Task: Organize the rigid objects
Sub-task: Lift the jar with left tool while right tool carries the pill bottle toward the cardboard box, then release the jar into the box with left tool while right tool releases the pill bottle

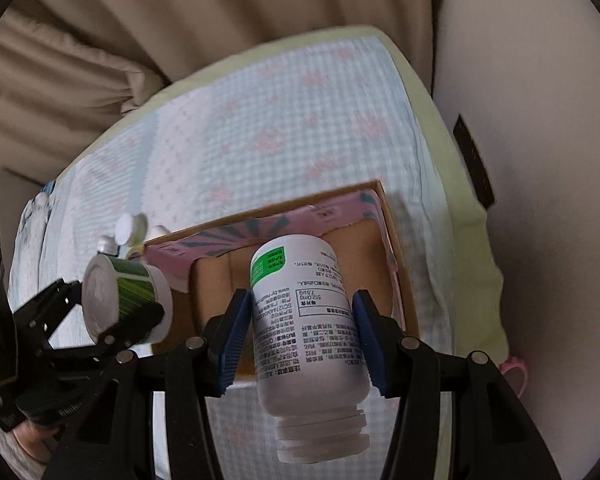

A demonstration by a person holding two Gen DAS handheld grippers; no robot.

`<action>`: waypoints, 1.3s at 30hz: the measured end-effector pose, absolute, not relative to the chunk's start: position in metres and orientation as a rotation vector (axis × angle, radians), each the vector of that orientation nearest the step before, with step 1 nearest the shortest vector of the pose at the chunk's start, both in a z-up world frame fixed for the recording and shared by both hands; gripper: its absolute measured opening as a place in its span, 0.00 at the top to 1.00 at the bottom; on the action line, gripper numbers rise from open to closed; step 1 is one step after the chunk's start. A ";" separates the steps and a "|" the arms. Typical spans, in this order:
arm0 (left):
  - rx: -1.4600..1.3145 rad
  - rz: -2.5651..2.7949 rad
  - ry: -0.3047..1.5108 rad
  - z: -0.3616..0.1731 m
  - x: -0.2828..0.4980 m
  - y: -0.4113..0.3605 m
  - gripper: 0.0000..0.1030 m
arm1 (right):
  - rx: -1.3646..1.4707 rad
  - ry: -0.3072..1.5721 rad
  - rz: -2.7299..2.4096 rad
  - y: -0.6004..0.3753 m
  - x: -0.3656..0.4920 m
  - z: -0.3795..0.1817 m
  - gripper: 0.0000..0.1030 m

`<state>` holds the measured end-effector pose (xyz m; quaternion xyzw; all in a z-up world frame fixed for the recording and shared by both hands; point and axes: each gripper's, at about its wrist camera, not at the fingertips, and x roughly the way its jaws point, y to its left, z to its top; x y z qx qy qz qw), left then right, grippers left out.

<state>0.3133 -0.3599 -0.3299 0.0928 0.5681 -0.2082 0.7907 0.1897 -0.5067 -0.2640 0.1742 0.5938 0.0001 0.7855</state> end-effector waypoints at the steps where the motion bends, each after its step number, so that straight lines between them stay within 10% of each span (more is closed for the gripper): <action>1: 0.209 -0.445 1.236 -0.339 0.317 -0.364 0.33 | 0.385 1.287 -0.006 -0.508 0.193 -0.272 0.53; 15: 0.329 -0.411 1.384 -0.455 0.348 -0.381 0.34 | 0.374 1.343 -0.181 -0.514 0.228 -0.372 0.53; 29: 0.445 -0.447 1.227 -0.424 0.338 -0.385 0.24 | 0.380 1.344 -0.163 -0.499 0.242 -0.376 0.53; 30: 0.456 -0.445 1.204 -0.417 0.337 -0.385 0.00 | 0.388 1.331 -0.163 -0.500 0.242 -0.373 0.46; 32: 0.447 -0.449 1.159 -0.404 0.334 -0.383 0.00 | 0.385 1.331 -0.173 -0.500 0.241 -0.367 0.00; 39: 0.406 -0.450 1.219 -0.398 0.336 -0.370 0.00 | 0.361 1.316 -0.143 -0.495 0.231 -0.359 0.00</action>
